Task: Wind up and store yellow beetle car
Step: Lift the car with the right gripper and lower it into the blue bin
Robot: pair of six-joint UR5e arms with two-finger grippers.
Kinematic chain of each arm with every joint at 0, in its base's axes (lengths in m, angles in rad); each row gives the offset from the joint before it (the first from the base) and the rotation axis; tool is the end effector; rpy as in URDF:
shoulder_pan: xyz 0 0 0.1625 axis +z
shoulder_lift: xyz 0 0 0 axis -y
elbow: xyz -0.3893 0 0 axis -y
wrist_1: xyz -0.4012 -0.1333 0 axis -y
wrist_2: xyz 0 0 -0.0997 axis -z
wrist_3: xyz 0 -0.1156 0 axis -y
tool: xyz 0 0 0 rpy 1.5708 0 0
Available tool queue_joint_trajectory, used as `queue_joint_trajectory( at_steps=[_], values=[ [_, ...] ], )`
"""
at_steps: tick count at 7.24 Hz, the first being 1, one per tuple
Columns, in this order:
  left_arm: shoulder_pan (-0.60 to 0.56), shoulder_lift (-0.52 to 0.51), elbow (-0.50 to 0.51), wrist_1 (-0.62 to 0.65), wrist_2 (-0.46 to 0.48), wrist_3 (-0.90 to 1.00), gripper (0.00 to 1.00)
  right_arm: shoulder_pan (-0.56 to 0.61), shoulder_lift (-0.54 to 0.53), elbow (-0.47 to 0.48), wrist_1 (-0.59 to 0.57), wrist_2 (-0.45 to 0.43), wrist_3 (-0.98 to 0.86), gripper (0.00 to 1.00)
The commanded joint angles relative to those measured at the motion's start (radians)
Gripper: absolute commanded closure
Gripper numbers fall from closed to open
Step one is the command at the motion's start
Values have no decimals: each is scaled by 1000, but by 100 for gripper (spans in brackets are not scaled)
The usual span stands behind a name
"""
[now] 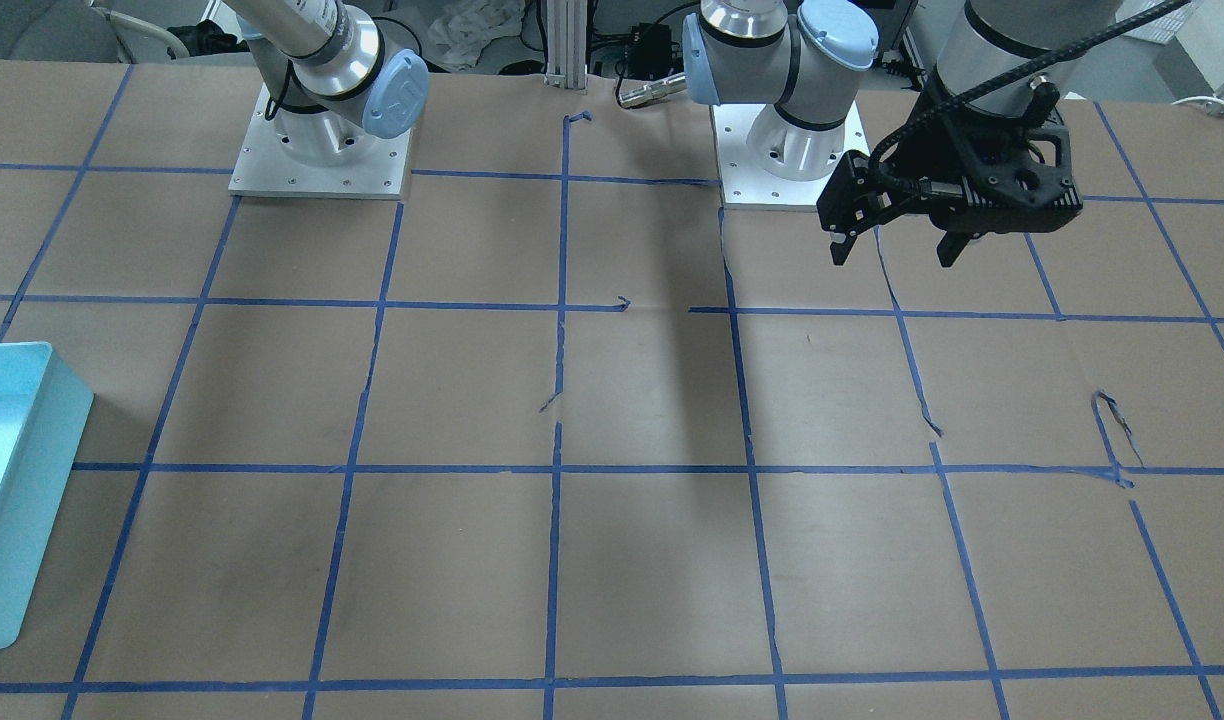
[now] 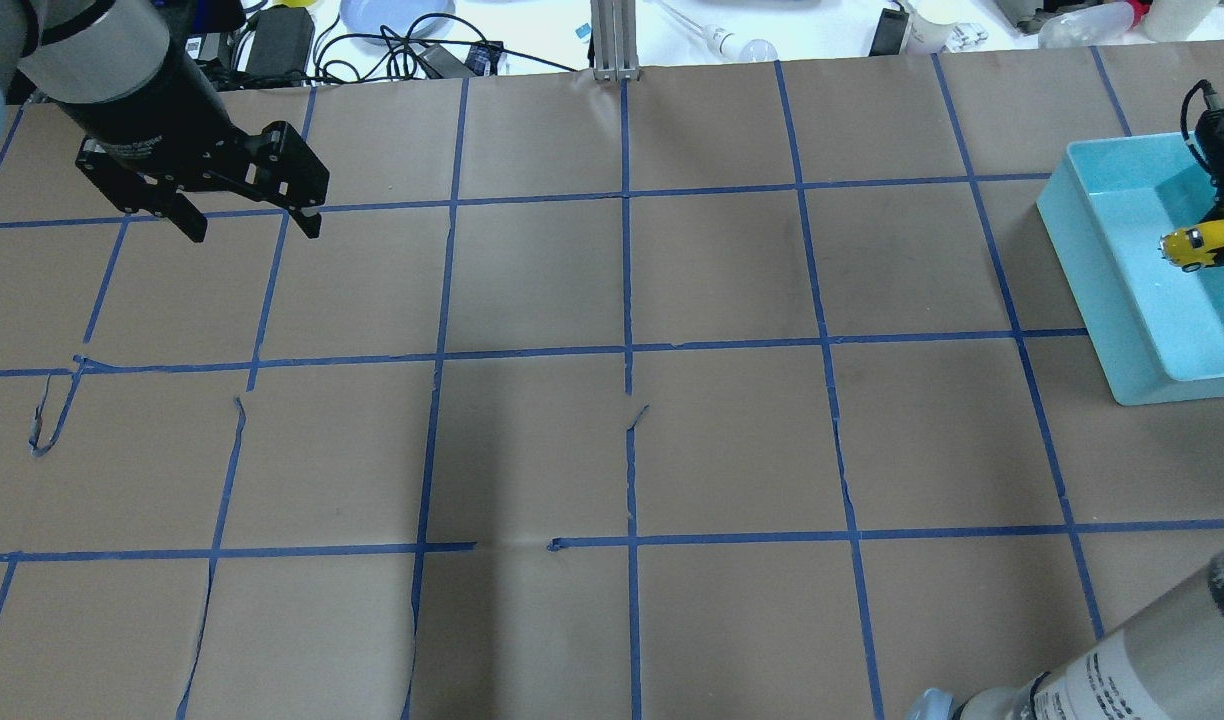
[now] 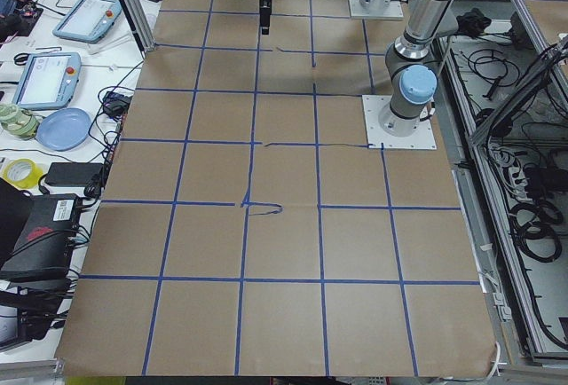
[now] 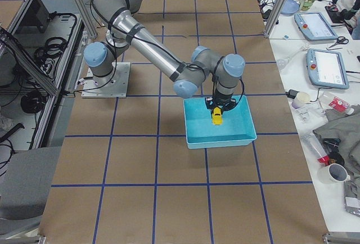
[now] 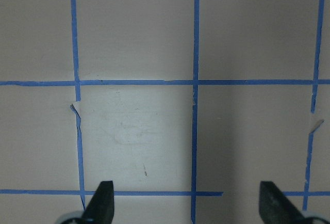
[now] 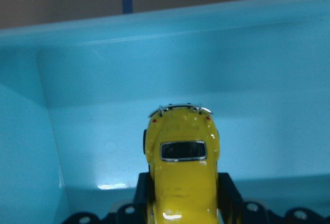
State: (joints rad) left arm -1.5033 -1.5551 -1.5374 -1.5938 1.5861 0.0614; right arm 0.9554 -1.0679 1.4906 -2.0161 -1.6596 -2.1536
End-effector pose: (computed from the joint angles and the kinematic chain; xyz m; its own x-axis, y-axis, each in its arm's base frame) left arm -0.0977 -0.5050 0.4585 -0.9998 -0.0065 -0.0169 -0.0061 0.9997 -0.0251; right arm -0.2781 -0.6065 0.2262 -0.0349 -0.9989 -0.0299 -0.9957 0.0322 0.0865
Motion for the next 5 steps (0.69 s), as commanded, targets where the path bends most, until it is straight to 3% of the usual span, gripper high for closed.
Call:
queue_joint_trajectory(
  at_steps=[1, 2, 3, 4, 5],
  values=[
    [-1, 0, -1, -2, 0, 0, 0, -6, 61, 10, -61, 37, -41, 78],
    [-2, 1, -1, 0, 0, 0, 0, -6, 66, 14, -73, 37, -41, 76],
    [-2, 1, -1, 0, 0, 0, 0, -6, 84, 19, -97, 38, -43, 59],
    [-2, 1, -1, 0, -2, 0, 0, -6, 91, 20, -98, 38, -43, 27],
    [-2, 1, -1, 2, -2, -2, 0, -6, 88, 19, -93, 32, -43, 6]
  ],
)
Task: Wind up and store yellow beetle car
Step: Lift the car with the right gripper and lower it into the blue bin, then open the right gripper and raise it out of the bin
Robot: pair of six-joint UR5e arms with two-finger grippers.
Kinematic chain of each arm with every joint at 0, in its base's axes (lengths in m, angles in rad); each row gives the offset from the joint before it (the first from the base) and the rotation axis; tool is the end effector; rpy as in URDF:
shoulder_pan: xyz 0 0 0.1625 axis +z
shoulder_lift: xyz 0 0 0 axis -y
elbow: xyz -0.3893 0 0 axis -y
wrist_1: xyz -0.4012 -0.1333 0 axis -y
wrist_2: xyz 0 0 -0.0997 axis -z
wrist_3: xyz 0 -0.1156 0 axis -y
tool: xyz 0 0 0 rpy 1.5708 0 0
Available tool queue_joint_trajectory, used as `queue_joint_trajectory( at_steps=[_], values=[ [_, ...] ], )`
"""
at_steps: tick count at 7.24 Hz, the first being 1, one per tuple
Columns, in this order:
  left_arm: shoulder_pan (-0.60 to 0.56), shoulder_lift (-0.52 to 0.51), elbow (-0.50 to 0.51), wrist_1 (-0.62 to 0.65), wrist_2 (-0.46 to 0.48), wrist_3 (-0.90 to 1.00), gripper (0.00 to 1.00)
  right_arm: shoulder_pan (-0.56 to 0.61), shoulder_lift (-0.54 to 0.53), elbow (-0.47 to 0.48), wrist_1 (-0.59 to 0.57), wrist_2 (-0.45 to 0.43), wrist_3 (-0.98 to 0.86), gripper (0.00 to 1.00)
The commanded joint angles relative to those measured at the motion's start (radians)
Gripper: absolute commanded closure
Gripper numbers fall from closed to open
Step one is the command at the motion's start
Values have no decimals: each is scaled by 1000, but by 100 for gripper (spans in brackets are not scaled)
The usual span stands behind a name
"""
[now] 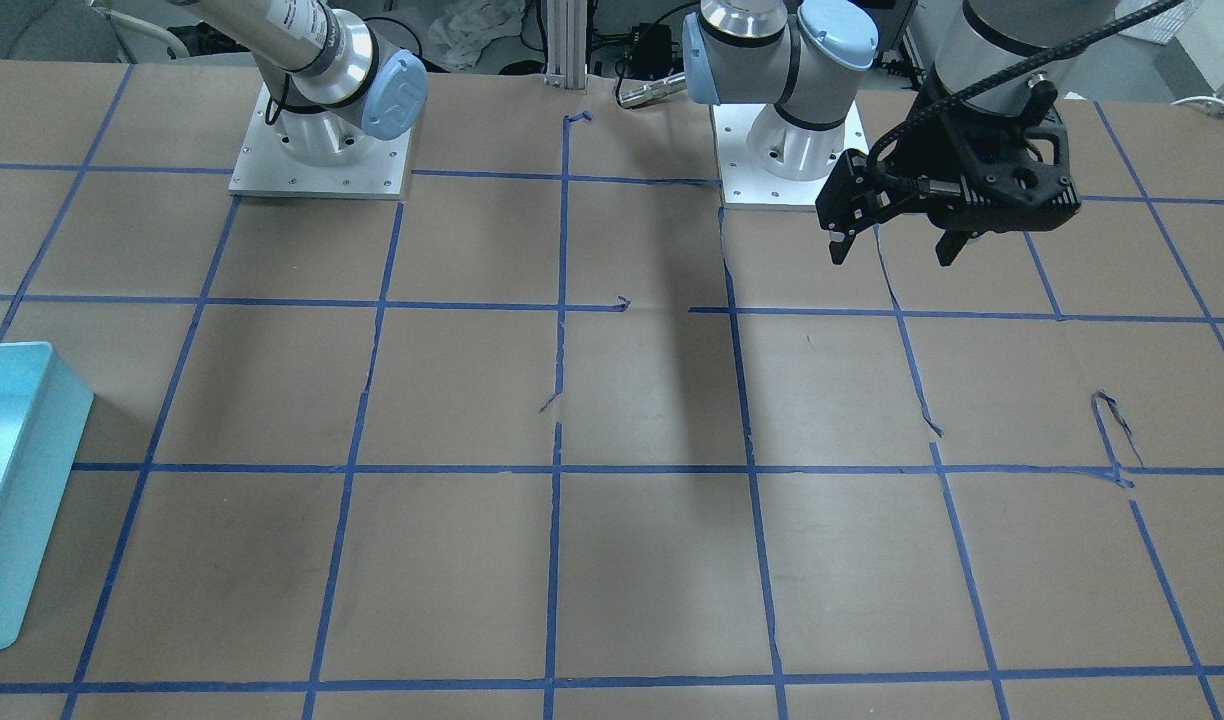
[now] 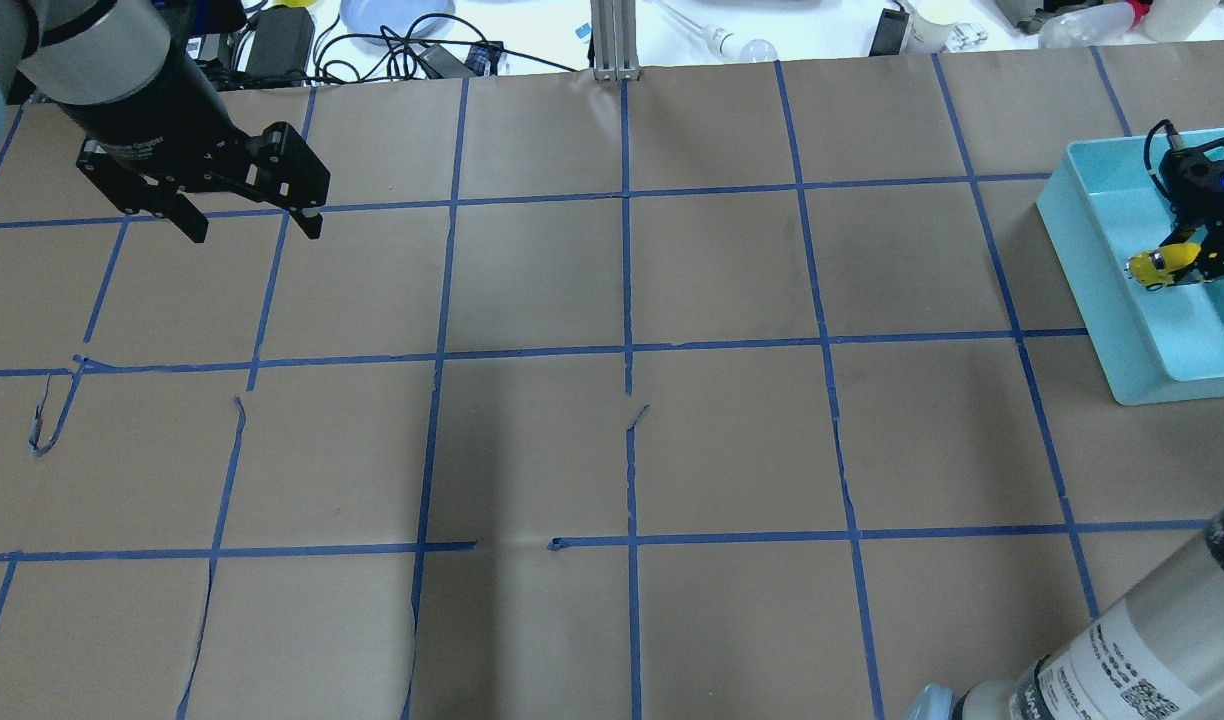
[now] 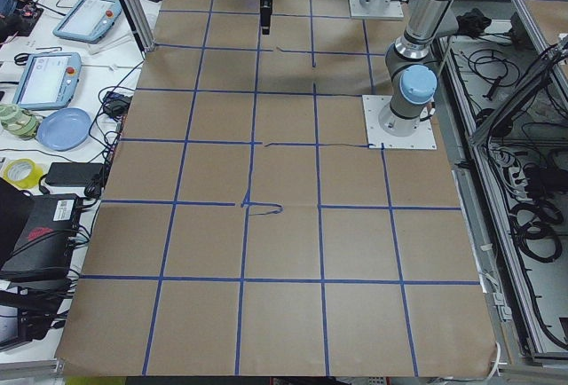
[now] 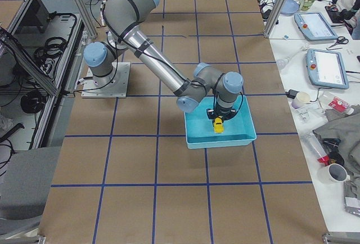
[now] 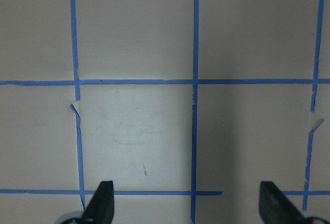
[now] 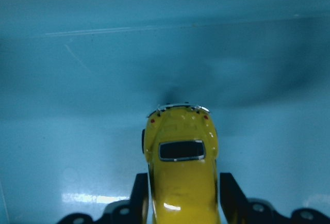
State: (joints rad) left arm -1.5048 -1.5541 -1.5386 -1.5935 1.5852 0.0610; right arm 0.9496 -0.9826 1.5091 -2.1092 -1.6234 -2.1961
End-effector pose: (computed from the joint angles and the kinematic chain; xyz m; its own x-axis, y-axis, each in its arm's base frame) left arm -0.0986 -0.5045 0.4584 -0.9999 -0.0054 -0.0160 -0.0050 0.9997 -0.0253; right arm -0.2830 -0.6139 0.1705 0.0033 -0.9998 -0.0211 -0.9988 -0.0043 0.0496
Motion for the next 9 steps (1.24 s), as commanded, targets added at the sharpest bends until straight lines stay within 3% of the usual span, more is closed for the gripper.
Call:
queue_joint_trajectory(
  at_steps=[1, 3, 6, 7, 9],
  values=[
    [0, 0, 2, 1, -1, 0, 0, 0, -2, -1, 3, -9, 1, 1],
    [0, 0, 3, 1, -1, 0, 0, 3, -66, -16, 78, -18, 19, 0],
    [0, 0, 2, 1, -1, 0, 0, 114, -281, -17, 388, 13, 267, 0],
    [0, 0, 2, 3, -1, 0, 0, 203, -362, -13, 470, 51, 450, 0],
    [-2, 0, 0, 1, -1, 0, 0, 412, -453, -16, 512, 71, 940, 0]
  ],
)
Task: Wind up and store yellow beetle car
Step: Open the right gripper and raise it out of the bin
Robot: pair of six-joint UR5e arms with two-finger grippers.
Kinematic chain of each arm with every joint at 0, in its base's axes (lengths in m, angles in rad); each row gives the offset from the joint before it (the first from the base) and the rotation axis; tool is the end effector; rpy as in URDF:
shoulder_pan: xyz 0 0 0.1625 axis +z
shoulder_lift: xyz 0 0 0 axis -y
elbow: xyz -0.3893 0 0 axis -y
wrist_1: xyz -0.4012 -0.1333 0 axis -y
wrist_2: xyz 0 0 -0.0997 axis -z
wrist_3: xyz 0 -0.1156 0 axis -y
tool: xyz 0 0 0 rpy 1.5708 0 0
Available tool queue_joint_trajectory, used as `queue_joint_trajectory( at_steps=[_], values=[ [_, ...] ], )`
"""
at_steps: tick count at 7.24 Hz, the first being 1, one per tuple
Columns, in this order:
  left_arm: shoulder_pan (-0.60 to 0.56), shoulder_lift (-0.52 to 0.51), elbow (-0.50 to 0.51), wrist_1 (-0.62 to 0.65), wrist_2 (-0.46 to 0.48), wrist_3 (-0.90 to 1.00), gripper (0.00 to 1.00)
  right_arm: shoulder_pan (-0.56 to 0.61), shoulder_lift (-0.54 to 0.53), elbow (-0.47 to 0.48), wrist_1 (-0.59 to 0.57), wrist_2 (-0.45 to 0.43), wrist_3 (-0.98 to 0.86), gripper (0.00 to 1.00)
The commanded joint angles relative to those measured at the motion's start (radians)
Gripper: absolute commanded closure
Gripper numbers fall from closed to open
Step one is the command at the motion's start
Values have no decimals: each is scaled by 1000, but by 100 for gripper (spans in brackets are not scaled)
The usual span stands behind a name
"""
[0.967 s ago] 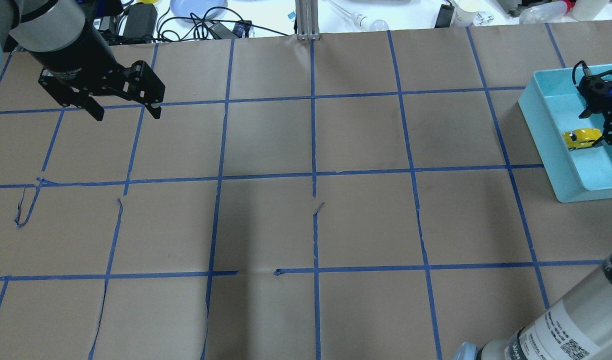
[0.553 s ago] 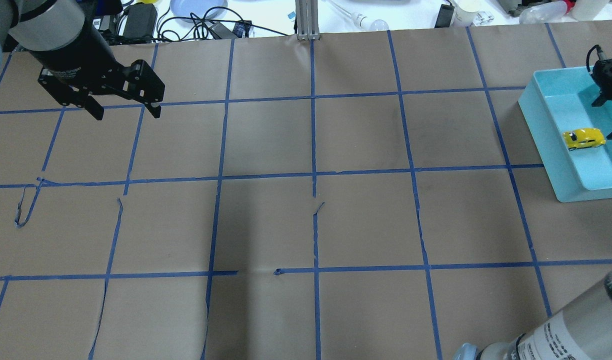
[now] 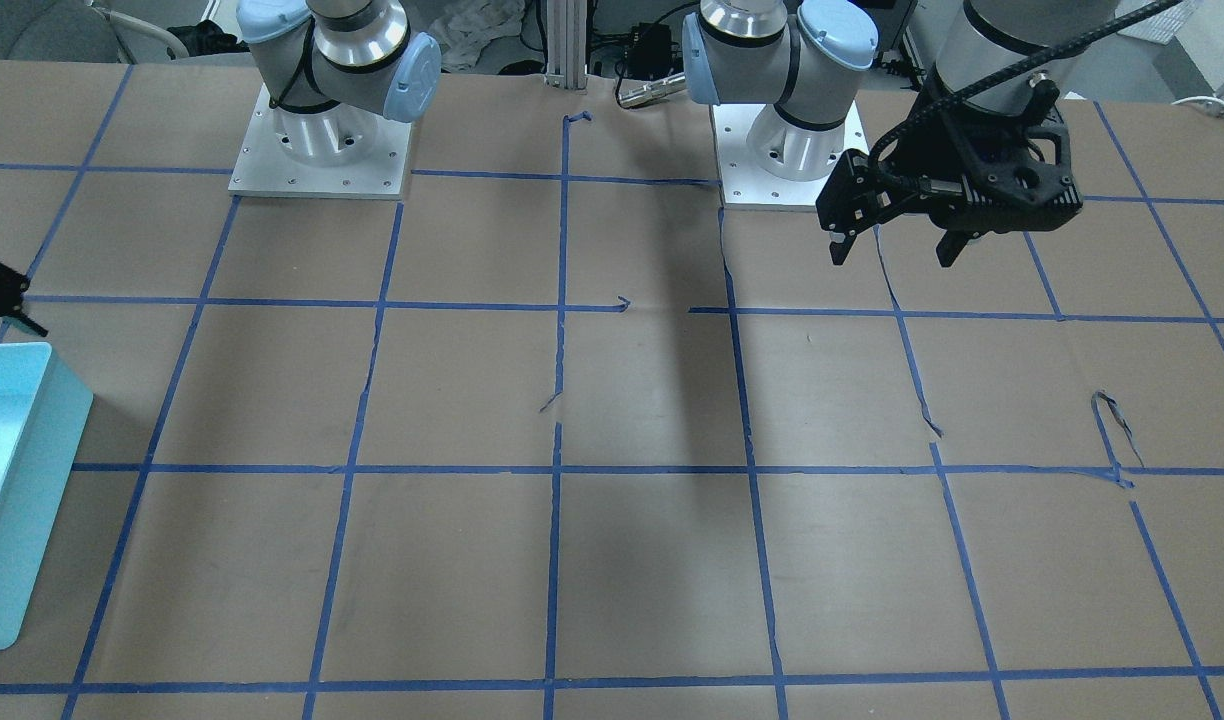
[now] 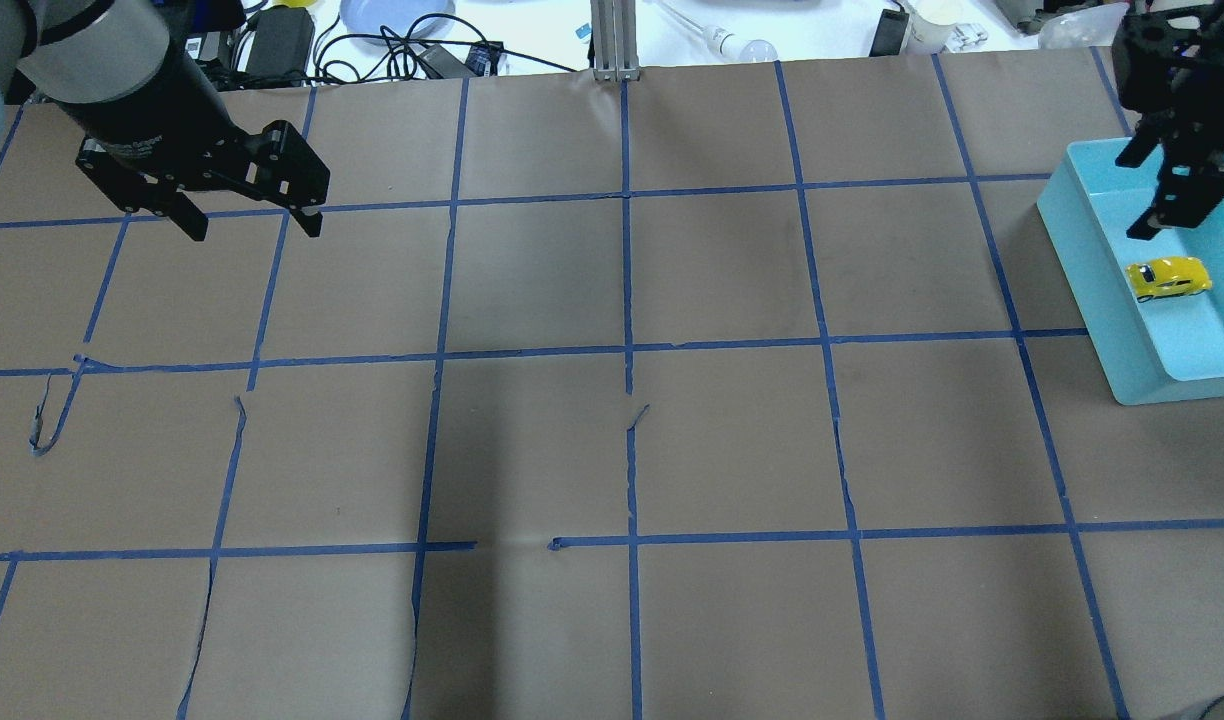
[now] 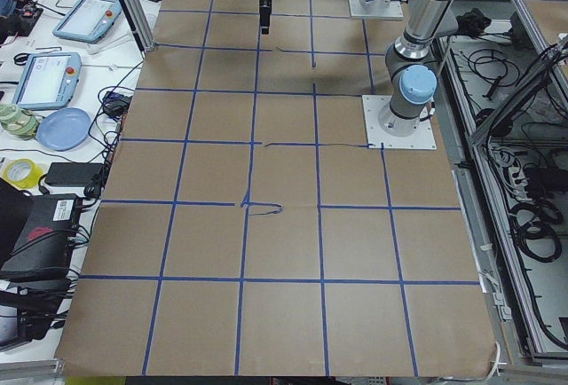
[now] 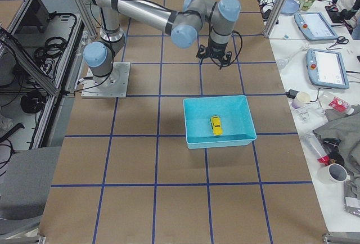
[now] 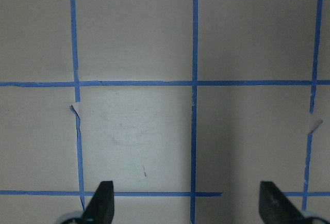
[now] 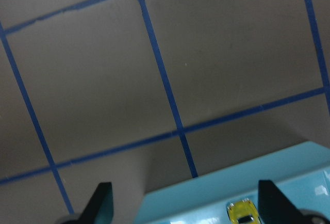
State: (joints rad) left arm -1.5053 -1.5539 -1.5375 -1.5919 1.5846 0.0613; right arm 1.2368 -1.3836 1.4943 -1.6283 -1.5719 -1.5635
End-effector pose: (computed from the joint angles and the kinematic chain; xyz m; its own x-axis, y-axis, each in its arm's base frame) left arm -0.0989 -0.5047 0.4592 -0.9999 -0.0046 -0.0156 -0.0042 0.9996 -0.0282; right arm -0.0593 -0.5771 0.3799 -0.3342 -0.9410 -0.0532 -0.9423 0.3346 0.0015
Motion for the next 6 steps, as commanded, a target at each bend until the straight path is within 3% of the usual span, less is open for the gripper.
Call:
queue_joint_trajectory(
  at_steps=[1, 3, 6],
  values=[
    [-1, 0, 0, 0, 0, 0, 0, 204, -66, -3, 31, 71, 549, 0],
    [-1, 0, -1, 0, 0, 0, 0, 361, -72, -3, 19, 79, 1007, 0],
    [-1, 0, -1, 0, 0, 0, 0, 371, -118, -29, -10, 73, 1282, 0]
  ],
)
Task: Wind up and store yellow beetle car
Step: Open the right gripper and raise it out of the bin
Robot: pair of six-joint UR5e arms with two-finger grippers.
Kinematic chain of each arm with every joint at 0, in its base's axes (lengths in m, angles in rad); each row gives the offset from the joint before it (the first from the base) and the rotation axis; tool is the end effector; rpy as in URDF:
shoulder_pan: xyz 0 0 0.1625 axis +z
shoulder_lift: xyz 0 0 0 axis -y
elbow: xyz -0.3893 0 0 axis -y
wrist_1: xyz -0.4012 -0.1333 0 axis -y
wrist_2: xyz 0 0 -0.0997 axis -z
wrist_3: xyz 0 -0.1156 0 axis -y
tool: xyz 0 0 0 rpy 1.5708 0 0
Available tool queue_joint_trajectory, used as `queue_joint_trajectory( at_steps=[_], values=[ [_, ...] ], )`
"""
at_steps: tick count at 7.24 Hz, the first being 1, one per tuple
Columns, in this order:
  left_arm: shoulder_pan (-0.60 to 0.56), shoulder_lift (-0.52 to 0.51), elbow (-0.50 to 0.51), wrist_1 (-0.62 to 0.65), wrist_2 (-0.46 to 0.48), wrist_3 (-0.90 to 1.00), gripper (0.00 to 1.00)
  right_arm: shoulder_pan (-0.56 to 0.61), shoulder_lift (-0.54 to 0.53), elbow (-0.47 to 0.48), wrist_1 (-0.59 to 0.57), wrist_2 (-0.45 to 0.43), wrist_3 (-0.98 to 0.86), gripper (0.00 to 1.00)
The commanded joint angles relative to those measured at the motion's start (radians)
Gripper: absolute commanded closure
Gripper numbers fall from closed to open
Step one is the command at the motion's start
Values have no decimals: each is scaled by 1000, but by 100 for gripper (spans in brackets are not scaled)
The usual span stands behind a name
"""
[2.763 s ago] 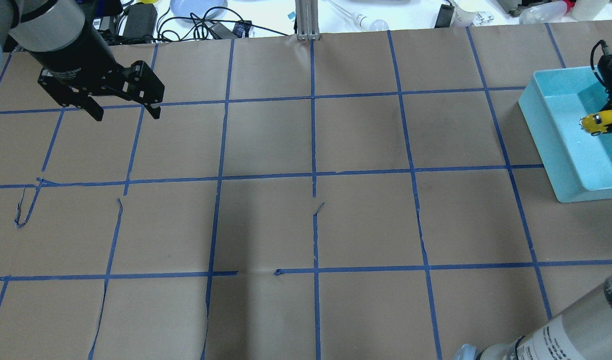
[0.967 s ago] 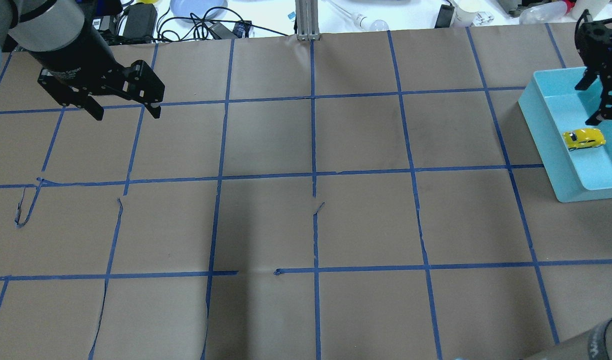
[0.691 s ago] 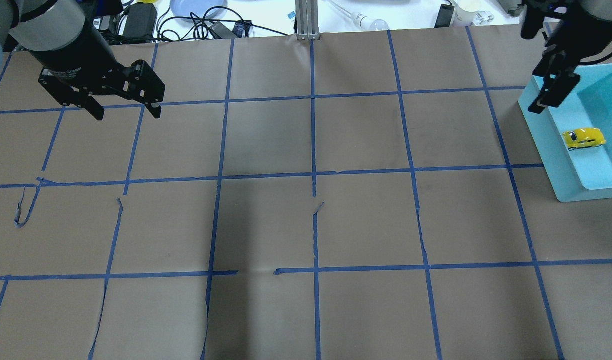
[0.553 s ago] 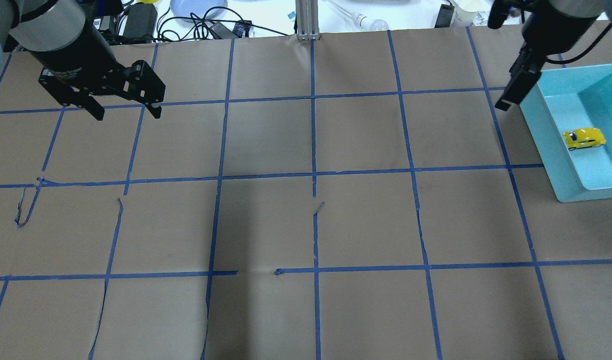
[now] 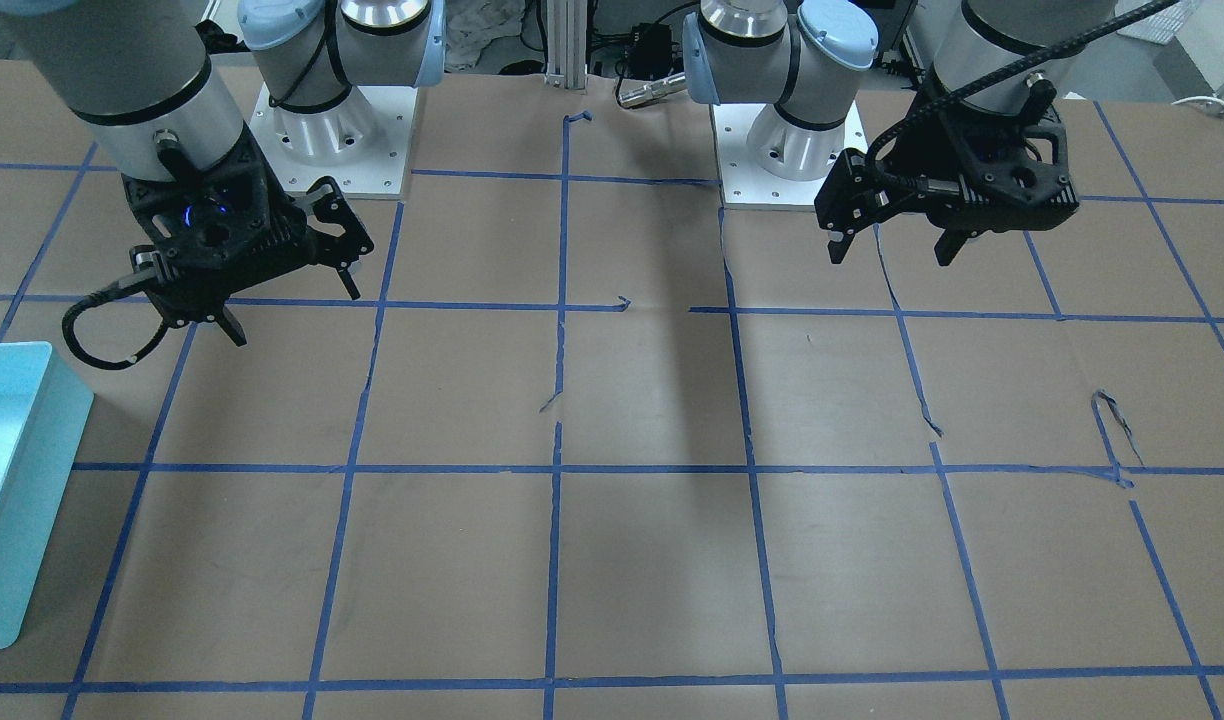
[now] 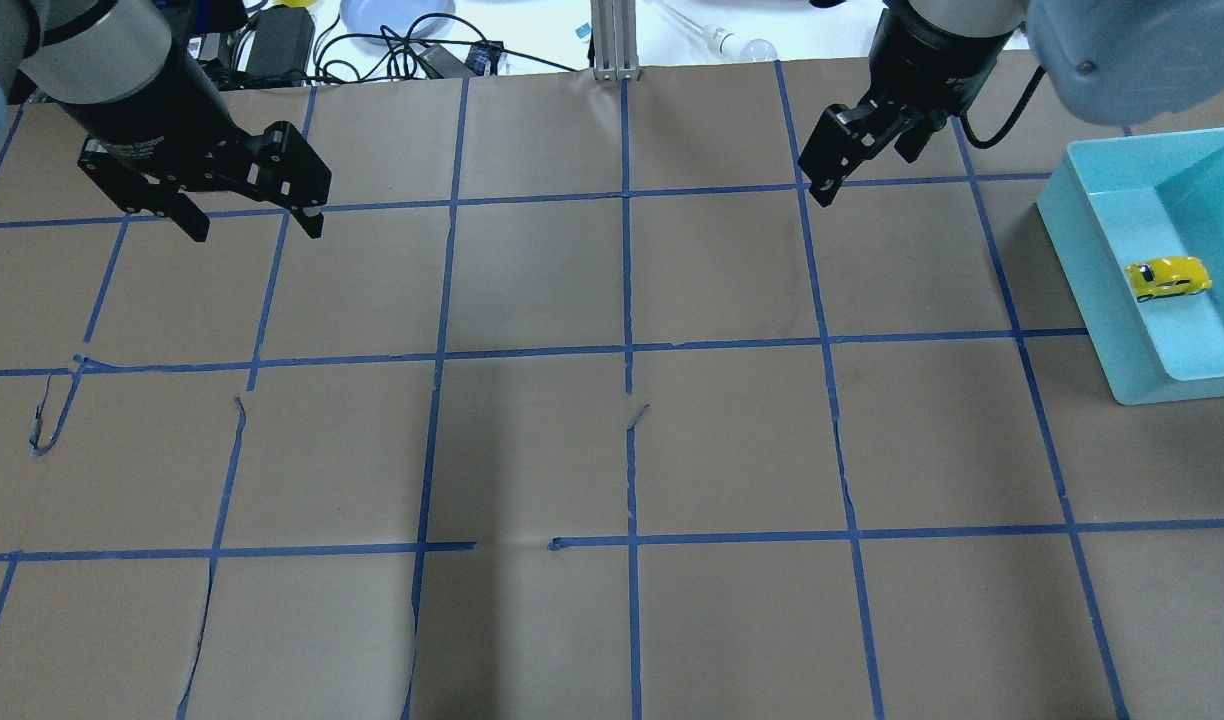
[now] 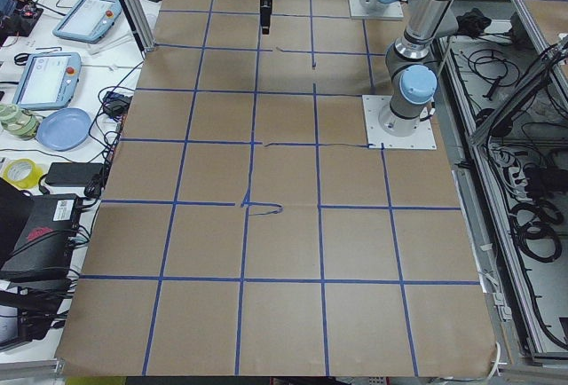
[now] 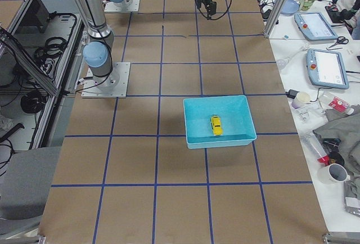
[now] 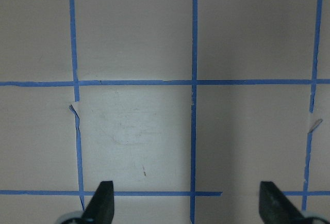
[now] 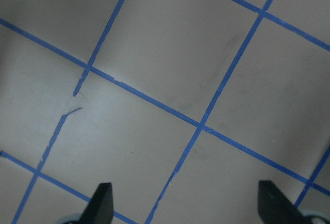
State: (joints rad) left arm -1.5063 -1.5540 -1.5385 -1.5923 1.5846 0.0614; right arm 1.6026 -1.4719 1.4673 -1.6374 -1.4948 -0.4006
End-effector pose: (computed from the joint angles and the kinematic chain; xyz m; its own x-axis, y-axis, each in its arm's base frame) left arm -0.0994 -0.5045 0.4586 -0.9999 -0.0035 -0.0155 -0.0031 0.9996 -0.0267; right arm 0.1594 -0.5425 0.4439 -0.9052 -0.4230 -0.0420 -0.4178 0.9036 -0.0950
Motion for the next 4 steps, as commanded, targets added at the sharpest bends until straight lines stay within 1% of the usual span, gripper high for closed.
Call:
queue_joint_trajectory(
  at_steps=[1, 3, 4],
  values=[
    [0, 0, 0, 0, 0, 0, 0, 2, -56, 7, -1, -8, 132, 0],
    [0, 0, 0, 0, 0, 0, 0, 0, -62, 22, 1, -16, 129, 0],
    [0, 0, 0, 0, 0, 0, 0, -1, -64, 74, -21, -16, 132, 0]
  ],
)
